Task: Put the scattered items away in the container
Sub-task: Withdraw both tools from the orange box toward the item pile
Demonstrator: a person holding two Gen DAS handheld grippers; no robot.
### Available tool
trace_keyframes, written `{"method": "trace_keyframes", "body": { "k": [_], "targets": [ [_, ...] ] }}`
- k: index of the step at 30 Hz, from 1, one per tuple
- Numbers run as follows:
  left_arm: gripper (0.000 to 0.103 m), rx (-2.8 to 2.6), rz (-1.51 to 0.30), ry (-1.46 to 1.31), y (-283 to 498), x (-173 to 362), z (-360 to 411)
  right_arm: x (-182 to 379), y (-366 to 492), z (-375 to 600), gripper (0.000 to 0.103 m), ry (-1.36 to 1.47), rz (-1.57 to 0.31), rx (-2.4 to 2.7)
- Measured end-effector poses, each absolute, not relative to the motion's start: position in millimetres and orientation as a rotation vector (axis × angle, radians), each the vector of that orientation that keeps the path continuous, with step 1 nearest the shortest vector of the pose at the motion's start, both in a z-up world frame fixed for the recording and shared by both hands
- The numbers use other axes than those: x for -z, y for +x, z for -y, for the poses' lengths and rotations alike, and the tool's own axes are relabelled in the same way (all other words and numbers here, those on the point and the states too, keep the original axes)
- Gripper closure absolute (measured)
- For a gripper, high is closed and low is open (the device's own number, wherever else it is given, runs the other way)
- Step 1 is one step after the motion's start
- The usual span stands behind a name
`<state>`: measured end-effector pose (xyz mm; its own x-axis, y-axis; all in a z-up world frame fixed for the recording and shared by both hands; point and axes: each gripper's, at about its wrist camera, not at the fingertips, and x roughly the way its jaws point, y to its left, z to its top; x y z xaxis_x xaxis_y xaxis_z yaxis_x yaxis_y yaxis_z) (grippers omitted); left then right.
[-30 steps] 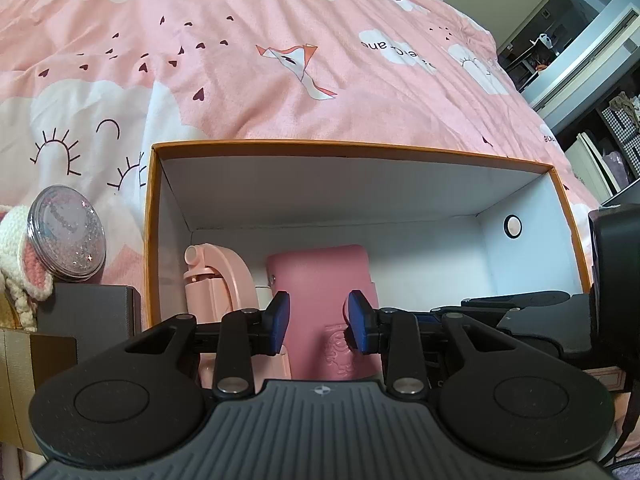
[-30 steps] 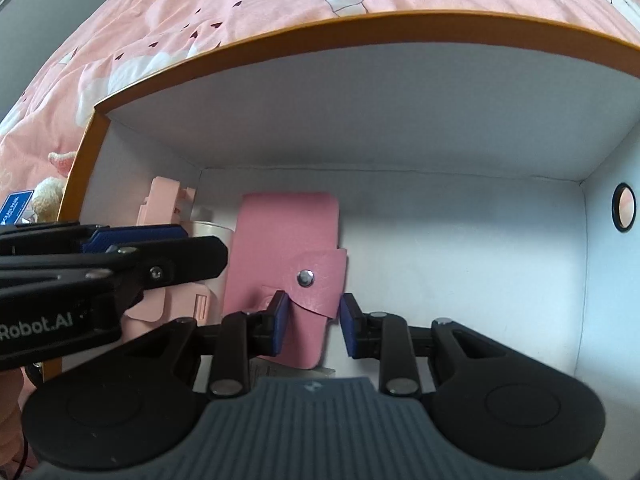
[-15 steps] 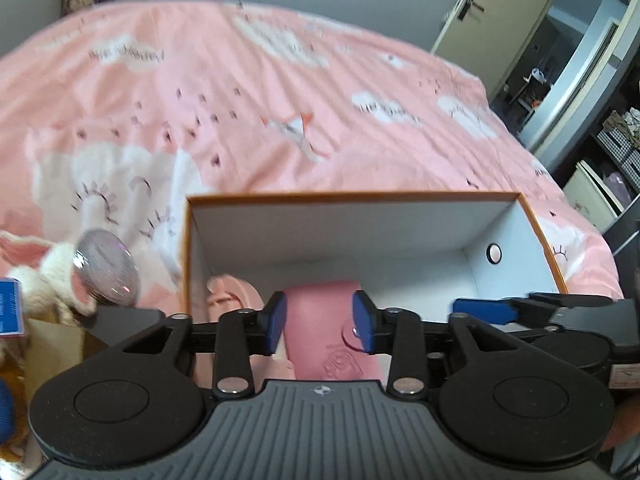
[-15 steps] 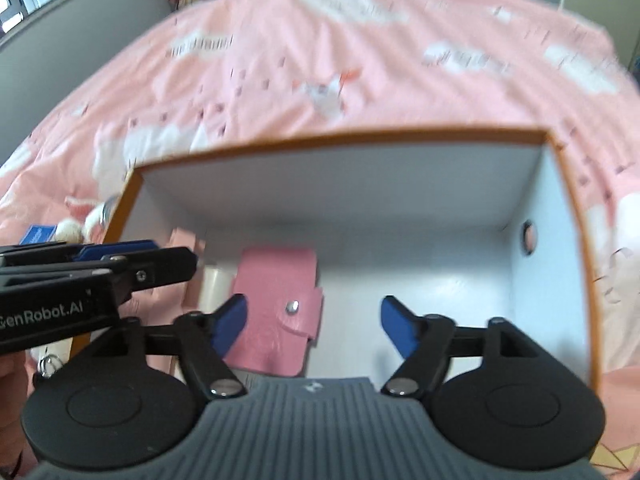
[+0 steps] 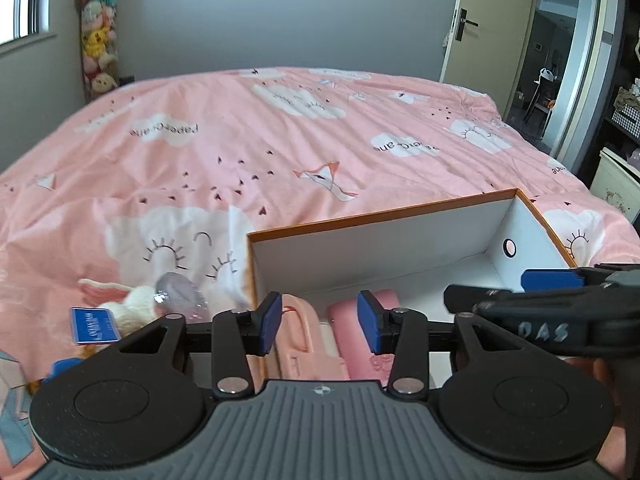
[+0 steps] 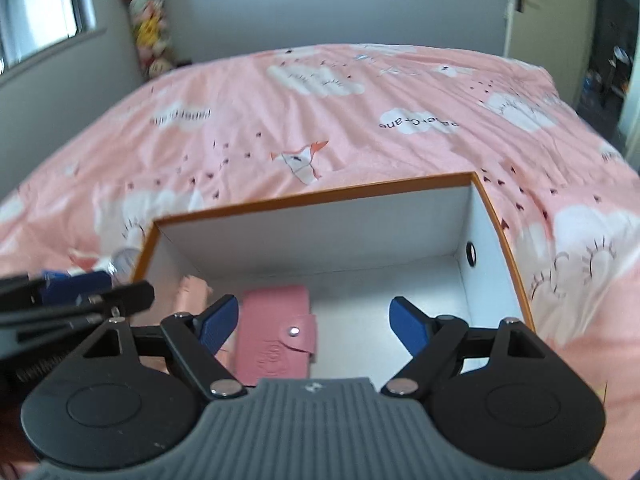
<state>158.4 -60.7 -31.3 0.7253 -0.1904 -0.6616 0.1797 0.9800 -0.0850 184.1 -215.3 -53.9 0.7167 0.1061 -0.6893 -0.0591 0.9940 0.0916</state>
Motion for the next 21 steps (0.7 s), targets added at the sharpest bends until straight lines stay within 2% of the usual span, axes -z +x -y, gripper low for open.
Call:
{"method": "trace_keyframes", "body": {
  "k": [21],
  "targets": [
    [0.048,0.155,-0.747,-0.027,90,10,-5,30,113,167,0.019,0.002,-0.603,-0.171]
  ]
}}
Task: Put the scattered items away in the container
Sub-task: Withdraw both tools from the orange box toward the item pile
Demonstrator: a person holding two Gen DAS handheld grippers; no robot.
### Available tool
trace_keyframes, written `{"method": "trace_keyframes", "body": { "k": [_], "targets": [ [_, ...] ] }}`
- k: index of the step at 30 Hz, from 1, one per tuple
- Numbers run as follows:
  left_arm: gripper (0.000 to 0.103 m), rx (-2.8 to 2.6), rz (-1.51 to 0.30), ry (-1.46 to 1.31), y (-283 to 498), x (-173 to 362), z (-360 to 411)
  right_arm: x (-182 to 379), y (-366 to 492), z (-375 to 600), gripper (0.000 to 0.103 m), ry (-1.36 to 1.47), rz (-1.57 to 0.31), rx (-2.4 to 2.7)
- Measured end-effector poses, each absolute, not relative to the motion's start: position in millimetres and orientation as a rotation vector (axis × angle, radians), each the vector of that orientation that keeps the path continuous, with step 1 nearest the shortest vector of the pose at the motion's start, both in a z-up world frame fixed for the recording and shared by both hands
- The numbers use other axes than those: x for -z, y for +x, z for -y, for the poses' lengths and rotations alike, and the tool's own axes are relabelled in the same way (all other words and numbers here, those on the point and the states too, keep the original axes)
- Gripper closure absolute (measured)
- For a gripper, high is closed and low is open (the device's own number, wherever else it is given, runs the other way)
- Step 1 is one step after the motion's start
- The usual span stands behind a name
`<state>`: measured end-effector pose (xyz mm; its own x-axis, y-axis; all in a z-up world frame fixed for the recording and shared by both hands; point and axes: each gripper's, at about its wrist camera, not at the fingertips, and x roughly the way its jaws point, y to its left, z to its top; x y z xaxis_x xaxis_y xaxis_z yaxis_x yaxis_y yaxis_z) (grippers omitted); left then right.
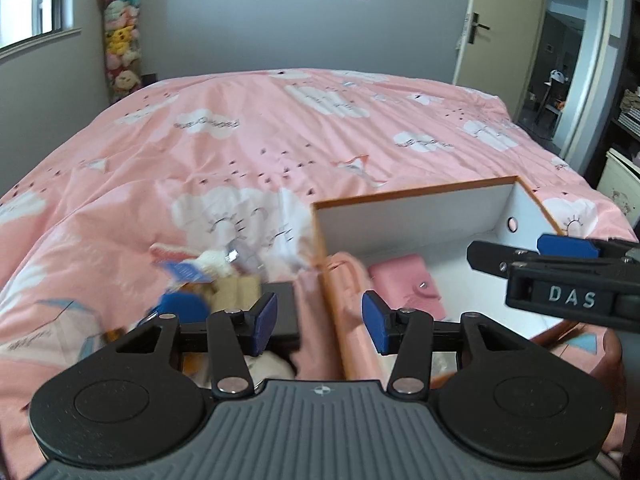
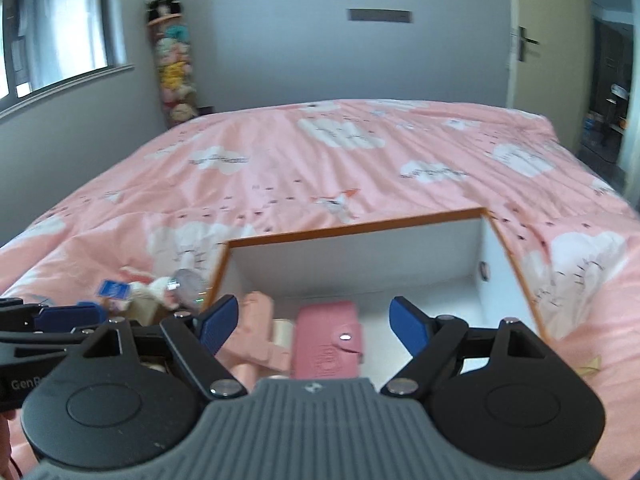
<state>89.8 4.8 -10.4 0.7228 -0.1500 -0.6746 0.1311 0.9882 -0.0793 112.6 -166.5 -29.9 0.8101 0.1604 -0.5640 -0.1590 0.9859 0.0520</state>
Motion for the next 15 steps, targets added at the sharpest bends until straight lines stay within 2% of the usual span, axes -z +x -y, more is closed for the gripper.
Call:
{"method": "trace_keyframes", "body": {
  "k": [6,15],
  "targets": [
    [0.048,0.106,-0.778,-0.017,71,11,-36,34,99,145,0.019,-0.003,-0.622,-0.250],
    [0.048,0.075,-0.856,0.017,52,21,-65,52,87,124,0.021,-0.015,-0.758,-0.372]
  ]
}}
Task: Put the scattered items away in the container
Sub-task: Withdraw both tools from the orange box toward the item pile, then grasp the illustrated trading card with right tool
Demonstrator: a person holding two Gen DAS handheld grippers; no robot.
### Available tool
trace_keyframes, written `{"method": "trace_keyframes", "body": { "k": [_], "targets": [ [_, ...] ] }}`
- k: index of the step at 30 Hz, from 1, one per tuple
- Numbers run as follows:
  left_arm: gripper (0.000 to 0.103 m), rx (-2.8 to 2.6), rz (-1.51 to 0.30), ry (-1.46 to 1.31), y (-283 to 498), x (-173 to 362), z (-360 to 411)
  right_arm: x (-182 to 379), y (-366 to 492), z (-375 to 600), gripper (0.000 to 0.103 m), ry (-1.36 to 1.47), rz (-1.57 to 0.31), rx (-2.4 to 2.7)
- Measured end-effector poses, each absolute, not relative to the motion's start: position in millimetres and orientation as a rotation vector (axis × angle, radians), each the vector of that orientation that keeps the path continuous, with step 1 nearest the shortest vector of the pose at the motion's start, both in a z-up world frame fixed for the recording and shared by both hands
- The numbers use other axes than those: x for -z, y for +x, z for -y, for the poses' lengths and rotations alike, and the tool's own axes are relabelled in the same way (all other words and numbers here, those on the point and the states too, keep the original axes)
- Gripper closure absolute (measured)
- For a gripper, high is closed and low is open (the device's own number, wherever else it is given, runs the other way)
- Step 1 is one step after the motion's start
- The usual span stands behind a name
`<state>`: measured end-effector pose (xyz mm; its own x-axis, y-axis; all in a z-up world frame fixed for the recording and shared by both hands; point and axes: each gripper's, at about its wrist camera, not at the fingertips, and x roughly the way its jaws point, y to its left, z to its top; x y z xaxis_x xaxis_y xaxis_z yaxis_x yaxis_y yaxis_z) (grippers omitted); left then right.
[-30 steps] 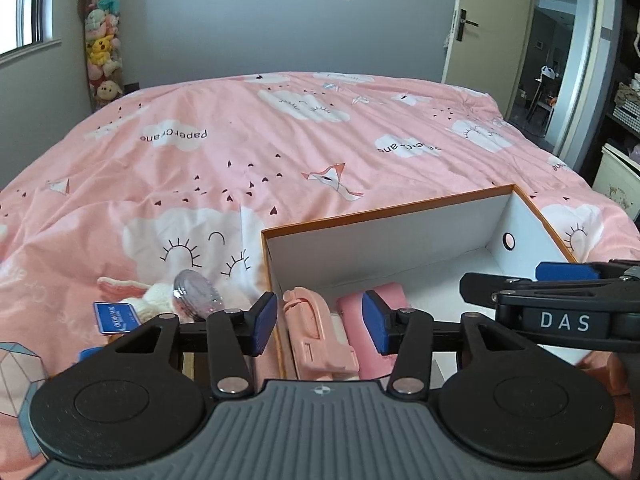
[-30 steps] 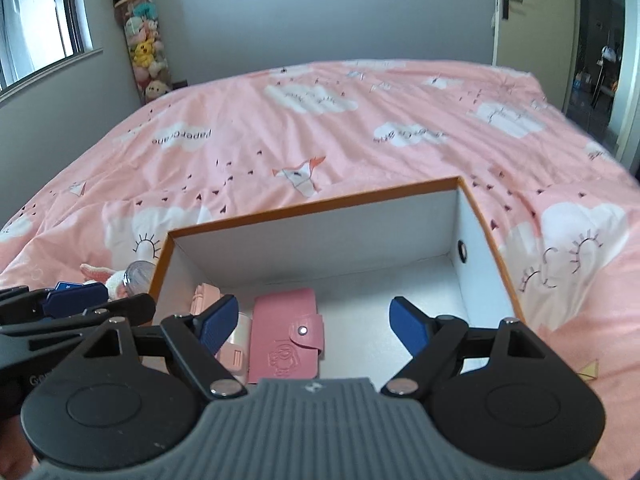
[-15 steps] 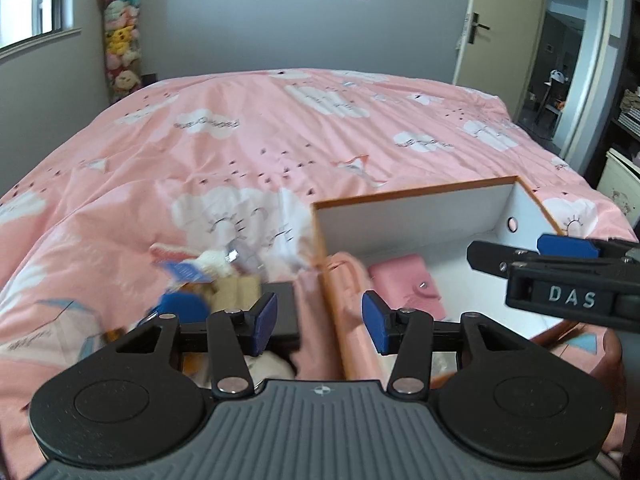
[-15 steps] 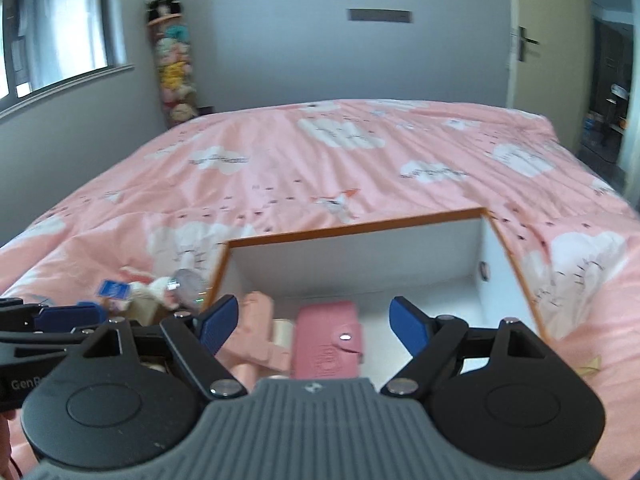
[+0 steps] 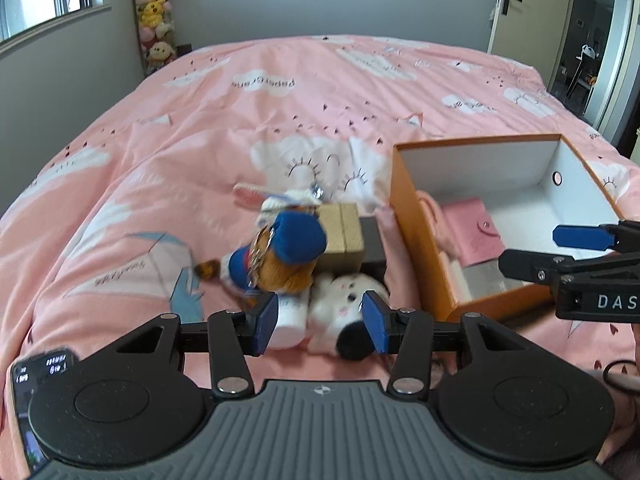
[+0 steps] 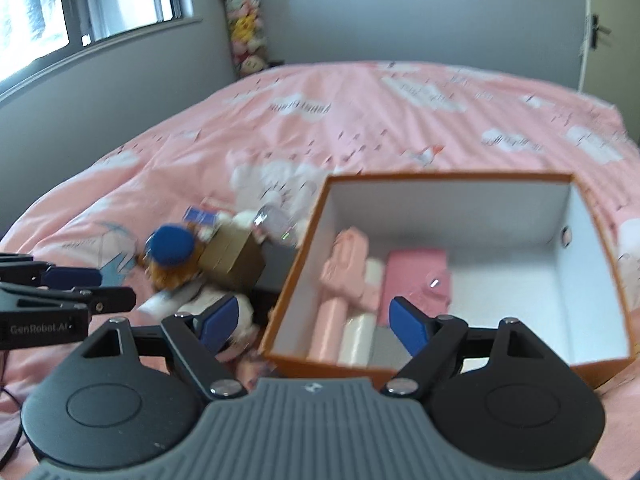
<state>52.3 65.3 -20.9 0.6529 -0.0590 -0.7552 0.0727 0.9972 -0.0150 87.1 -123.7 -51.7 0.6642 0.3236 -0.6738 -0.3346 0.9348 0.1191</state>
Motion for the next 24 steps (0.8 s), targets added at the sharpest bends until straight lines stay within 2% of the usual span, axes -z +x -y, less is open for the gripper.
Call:
{"method": "trace_keyframes", "body": {
  "k": [2,5,6,13,18,24],
  "targets": [
    [0.048,0.076,-0.871,0.021,51,24,-68,57,88,119,0.025,-0.025,-0.799,-0.403],
    [0.048,0.095,-0.908,0.036,52,30,-66,70,91,111,0.040,-0.053,-0.887,-0.428],
    [0.048,0.105,-0.920,0.046,52,33,-63,75,92,108,0.042,-0.056,-0.925,-0.435],
    [0.048,0.164,-1.006,0.082,59,60,-48,115,106,102,0.042,-0.009,-1.127,-0.459],
    [0.048,0.174,-1.050,0.090,69,73,-47,135,121,99,0.029,0.036,-1.210,-0.466],
    [0.049,0.164,-1.089,0.120,82,84,-47,151,136,90,0.028,0.046,-1.264,-0.477]
  ]
}}
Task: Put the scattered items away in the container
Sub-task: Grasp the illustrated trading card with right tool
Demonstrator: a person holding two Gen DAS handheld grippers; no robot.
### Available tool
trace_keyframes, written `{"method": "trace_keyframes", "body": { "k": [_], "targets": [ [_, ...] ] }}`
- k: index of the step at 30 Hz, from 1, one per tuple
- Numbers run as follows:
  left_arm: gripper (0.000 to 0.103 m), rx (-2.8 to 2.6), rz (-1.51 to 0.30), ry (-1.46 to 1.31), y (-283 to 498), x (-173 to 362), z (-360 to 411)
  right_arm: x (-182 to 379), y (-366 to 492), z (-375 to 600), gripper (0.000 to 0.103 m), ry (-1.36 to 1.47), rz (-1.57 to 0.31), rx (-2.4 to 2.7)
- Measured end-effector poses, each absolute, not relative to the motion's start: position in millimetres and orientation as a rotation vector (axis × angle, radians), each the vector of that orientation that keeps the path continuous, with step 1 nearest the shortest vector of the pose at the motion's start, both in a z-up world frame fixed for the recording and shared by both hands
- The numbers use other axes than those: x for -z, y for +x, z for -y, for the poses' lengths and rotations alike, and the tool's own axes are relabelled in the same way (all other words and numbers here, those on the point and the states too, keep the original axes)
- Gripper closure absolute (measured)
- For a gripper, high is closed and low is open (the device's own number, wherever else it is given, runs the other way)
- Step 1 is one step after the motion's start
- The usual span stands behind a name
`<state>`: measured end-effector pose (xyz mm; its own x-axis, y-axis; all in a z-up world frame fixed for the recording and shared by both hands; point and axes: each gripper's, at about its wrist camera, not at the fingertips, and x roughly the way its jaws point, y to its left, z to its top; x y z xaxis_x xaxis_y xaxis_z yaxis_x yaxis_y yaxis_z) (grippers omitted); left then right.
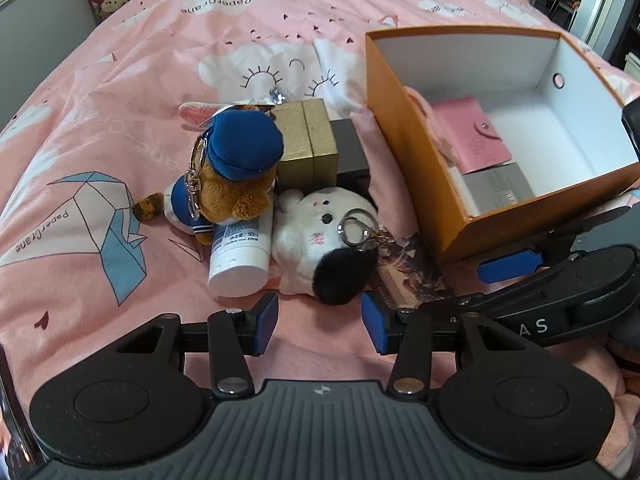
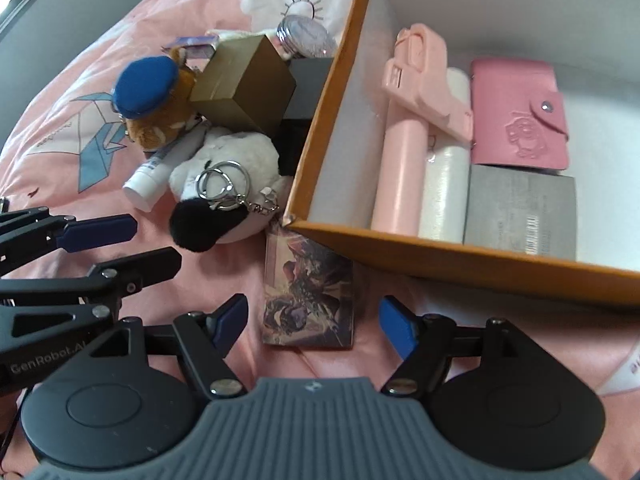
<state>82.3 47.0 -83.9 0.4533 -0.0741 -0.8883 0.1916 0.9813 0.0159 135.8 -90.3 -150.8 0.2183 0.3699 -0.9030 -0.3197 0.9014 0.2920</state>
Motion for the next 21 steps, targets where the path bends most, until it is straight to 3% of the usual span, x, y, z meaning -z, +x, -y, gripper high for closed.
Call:
{"method": "trace_keyframes", "body": {
  "k": [10,13,21],
  "targets": [
    [0.049,0.158,-1.159,0.120,100,102,-53,177,153,78,0.033,0.052,-1.352,-0.510],
    [0.049,0.160,-1.167,0.118,102,105,-55,182,155,76,0.041,0.061,-1.371,-0.517],
    [0.049,0.162,-1.138,0.133,97,97,-53,168,144,76,0.042,0.033,-1.336,-0.537]
  ]
}}
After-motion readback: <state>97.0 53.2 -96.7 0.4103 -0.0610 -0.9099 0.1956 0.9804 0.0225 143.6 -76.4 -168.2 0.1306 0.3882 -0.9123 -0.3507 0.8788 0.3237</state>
